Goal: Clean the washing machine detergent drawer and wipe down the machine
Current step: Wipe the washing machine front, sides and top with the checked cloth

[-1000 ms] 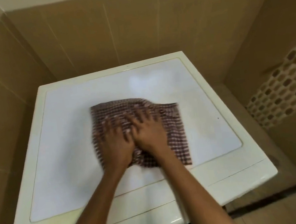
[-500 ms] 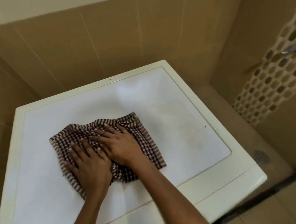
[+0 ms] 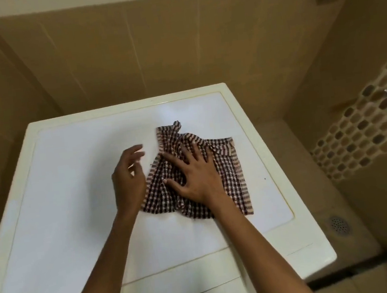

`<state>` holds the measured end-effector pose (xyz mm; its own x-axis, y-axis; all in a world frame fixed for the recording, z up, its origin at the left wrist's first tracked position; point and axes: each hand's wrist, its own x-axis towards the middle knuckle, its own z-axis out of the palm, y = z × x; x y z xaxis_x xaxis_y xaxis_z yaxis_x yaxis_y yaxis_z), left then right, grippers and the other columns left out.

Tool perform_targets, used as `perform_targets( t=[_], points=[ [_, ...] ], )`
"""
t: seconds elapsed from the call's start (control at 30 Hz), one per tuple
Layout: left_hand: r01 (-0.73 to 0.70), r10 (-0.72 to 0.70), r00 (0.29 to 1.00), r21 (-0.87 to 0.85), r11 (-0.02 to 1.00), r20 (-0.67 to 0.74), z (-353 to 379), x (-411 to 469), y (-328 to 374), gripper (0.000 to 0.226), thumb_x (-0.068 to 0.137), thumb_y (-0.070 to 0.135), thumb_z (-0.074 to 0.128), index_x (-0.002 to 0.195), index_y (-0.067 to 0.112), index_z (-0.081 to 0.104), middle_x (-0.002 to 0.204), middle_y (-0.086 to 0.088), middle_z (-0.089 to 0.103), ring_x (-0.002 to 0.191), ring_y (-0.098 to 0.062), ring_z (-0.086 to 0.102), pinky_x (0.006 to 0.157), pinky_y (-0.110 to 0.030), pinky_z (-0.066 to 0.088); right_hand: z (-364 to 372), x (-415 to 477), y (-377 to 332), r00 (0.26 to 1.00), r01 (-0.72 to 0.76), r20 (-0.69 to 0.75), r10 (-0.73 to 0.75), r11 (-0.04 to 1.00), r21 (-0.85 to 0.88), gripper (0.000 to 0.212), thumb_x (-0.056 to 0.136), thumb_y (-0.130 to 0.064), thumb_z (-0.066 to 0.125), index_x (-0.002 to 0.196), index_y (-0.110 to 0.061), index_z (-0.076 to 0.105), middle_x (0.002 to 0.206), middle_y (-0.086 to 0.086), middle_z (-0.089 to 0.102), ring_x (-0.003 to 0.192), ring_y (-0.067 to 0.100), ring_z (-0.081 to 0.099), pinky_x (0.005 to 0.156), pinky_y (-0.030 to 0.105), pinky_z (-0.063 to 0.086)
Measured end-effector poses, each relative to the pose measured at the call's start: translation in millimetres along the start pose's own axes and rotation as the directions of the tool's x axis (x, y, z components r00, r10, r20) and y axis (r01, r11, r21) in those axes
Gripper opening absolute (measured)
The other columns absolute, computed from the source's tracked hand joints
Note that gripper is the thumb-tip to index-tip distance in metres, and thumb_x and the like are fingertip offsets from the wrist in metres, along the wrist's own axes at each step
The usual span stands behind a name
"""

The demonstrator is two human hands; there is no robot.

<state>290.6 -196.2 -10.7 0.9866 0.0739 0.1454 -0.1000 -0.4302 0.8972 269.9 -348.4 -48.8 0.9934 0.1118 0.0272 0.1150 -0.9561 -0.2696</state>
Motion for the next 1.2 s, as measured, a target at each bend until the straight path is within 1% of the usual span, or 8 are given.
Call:
perform_targets(
  t=[0.1,0.3,0.5,0.7,0.83,0.97,1.07,1.2],
  points=[
    [-0.002,0.012,0.998,0.153,0.988,-0.066,-12,-29,-20,0.039,0.09,-0.01,0.04,0.12,0.008,0.058,0.121,-0.011,0.061,0.114,-0.023,0.056,0.093,-0.024,0.041,4,-9,-21,0.994,0.108,-0.009,-0.108,0.993,0.039,0.049,0.093,-0.055,0.033,0.14,-0.051,0.022,0.157,0.006,0.014,0.144,0.035,0.002,0.111,0.056,-0.008],
    [-0.054,0.065,0.997,0.224,0.973,-0.038,5,-62,-30,0.038,0.099,0.016,0.038,0.135,0.007,0.045,0.136,-0.006,0.051,0.125,-0.016,0.046,0.1,-0.019,0.032,-7,-6,17,0.972,0.223,-0.109,-0.208,0.963,0.15,0.05,0.073,-0.026,0.035,0.112,-0.016,0.065,0.123,0.01,0.06,0.113,0.03,0.057,0.095,0.043,0.045],
    [-0.106,0.058,0.992,0.5,0.86,0.11,9,-60,-35,0.044,0.097,0.019,0.042,0.139,0.006,0.04,0.144,-0.013,0.041,0.136,-0.027,0.035,0.115,-0.039,0.025,-15,-55,48,0.957,0.171,-0.221,-0.188,0.981,-0.093,0.04,0.072,-0.03,0.04,0.105,-0.025,0.061,0.106,0.004,0.06,0.096,0.023,0.05,0.079,0.033,0.033],
    [-0.131,0.042,0.986,0.581,0.803,0.164,10,-59,-35,0.049,0.097,0.018,0.042,0.143,0.006,0.032,0.152,-0.01,0.029,0.143,-0.022,0.023,0.117,-0.029,0.008,-40,-77,112,0.945,-0.203,-0.282,0.169,0.974,-0.097,0.035,0.075,-0.014,0.048,0.107,-0.019,0.062,0.107,0.012,0.059,0.093,0.03,0.054,0.075,0.037,0.041],
    [-0.132,0.051,0.988,0.617,0.776,0.146,13,-59,-36,0.052,0.095,0.027,0.033,0.14,0.001,0.037,0.148,-0.016,0.036,0.139,-0.028,0.031,0.117,-0.038,0.016,-52,-68,121,0.829,-0.461,-0.357,0.431,0.887,0.002,0.033,0.084,0.003,0.046,0.112,-0.008,0.058,0.112,0.02,0.051,0.092,0.032,0.046,0.072,0.034,0.038],
    [-0.156,0.078,0.986,0.638,0.754,0.149,15,-60,-36,0.066,0.089,0.036,0.017,0.136,-0.002,0.043,0.142,-0.02,0.043,0.134,-0.032,0.04,0.113,-0.042,0.023,-64,-38,68,0.725,-0.395,-0.485,0.489,0.872,0.289,0.03,0.086,0.004,0.046,0.113,-0.001,0.058,0.124,0.024,0.047,0.102,0.035,0.048,0.082,0.032,0.043],
    [-0.164,0.087,0.985,0.642,0.749,0.15,14,-59,-38,0.06,0.091,0.032,0.023,0.135,-0.003,0.044,0.141,-0.02,0.044,0.133,-0.033,0.041,0.112,-0.043,0.024,-62,-22,20,0.864,-0.179,-0.403,0.302,0.932,0.315,0.025,0.084,-0.008,0.051,0.106,-0.005,0.062,0.122,0.018,0.05,0.098,0.033,0.054,0.081,0.04,0.05],
    [-0.165,0.07,0.983,0.635,0.755,0.172,13,-58,-34,0.055,0.09,0.025,0.03,0.137,-0.001,0.042,0.143,-0.019,0.042,0.136,-0.031,0.037,0.114,-0.042,0.019,-22,-27,9,0.983,0.011,-0.183,-0.004,0.999,0.034,0.041,0.084,-0.029,0.047,0.122,-0.022,0.06,0.128,0.011,0.052,0.108,0.029,0.051,0.086,0.041,0.047]
  ],
)
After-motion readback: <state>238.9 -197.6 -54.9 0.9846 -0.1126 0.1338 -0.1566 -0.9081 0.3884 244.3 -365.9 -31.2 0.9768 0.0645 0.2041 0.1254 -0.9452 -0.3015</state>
